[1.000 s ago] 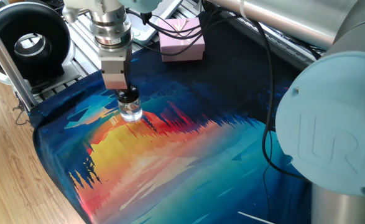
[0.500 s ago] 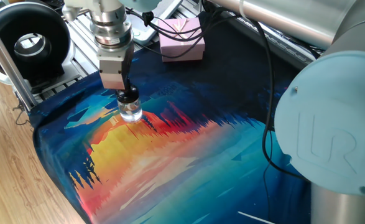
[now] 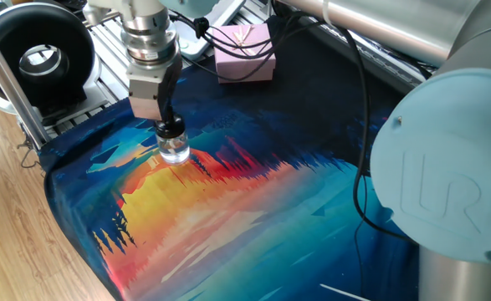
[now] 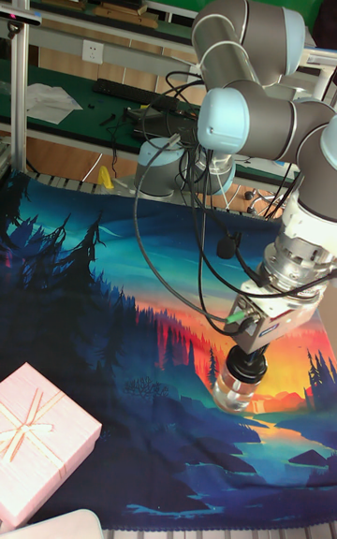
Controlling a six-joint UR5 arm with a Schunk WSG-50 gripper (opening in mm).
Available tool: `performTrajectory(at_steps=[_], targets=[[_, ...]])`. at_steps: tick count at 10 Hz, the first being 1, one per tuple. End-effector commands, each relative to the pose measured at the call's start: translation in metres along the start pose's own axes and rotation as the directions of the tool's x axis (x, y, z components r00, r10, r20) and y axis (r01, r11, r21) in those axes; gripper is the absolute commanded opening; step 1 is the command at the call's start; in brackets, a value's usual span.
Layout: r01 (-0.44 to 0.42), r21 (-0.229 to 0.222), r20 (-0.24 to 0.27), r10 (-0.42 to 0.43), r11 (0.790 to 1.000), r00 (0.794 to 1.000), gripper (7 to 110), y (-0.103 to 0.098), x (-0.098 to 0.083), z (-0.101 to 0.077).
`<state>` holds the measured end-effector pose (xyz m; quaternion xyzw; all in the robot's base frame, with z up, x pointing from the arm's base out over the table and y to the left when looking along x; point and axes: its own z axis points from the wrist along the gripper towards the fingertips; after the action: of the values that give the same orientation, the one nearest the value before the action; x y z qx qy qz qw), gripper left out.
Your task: Screw the lid onto the jar
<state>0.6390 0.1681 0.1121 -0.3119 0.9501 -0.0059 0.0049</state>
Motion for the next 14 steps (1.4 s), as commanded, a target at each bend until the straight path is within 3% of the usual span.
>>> performTrajectory(at_steps=[1, 8, 9, 14], targets=[[-0.096, 0.001, 0.002, 0.096, 0.995, 0.995, 7, -0.001, 0.000, -0.001], [-0.271, -0.013, -0.019, 0.271, 0.962, 0.962, 7, 0.002, 0.001, -0.001], [-0.302, 0.001, -0.024, 0.302, 0.953, 0.953, 7, -0.002, 0.002, -0.001], [-0.441, -0.013, -0.002, 0.441, 0.897, 0.897, 7, -0.003, -0.013, -0.004]])
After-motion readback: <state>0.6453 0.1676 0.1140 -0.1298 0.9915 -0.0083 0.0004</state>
